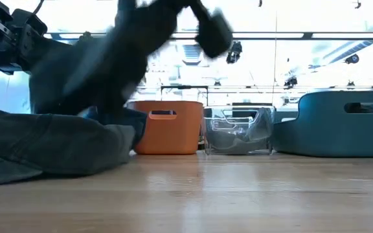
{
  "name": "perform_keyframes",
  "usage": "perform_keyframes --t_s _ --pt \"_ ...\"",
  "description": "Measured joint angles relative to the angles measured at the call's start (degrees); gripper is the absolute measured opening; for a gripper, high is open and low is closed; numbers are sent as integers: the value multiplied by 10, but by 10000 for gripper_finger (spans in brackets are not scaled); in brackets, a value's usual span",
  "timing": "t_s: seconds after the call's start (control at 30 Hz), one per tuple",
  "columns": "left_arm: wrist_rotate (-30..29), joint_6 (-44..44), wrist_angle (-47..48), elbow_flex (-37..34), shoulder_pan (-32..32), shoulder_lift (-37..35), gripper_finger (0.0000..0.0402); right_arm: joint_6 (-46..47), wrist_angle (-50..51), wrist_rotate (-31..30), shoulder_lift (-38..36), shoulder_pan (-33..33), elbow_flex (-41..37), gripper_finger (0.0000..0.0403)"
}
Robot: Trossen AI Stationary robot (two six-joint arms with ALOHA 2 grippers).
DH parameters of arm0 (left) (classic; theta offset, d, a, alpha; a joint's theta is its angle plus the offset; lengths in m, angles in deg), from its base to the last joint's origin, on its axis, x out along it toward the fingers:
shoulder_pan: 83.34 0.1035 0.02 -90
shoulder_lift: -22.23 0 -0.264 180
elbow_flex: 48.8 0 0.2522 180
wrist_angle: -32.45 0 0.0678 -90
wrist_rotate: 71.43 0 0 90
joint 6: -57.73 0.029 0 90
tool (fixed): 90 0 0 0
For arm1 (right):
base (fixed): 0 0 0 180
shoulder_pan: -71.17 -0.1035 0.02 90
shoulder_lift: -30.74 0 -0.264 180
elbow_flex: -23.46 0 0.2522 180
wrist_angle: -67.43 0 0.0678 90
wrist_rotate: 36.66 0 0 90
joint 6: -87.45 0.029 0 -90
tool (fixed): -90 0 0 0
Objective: Pick & Place hat
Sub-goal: Put the gray cap into the transparent bin
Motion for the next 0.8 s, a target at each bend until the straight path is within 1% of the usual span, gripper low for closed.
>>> perform_keyframes --t_s 0.1,0.2,0.27,0.4,0.5,0.67,0.73,0.8 --pt "0 0 0 0 0 0 174 -145 33 0 -42 0 30 13" --pt "0 0 0 0 0 0 174 -228 133 -35 -83 0 70 13" --pt "0 0 0 0 0 0 174 -245 233 -76 -107 1 99 13" --pt "0 0 0 0 0 1 174 -240 428 -162 -141 3 152 13" --pt "0 0 0 0 0 1 174 -223 536 -194 -159 8 177 13" --pt "0 0 0 0 0 1 174 -205 681 -188 -166 35 199 13" --pt "0 0 0 0 0 1 174 -190 741 -156 -166 57 200 13" --pt "0 0 0 0 0 1 174 -142 812 -97 -166 86 198 13"
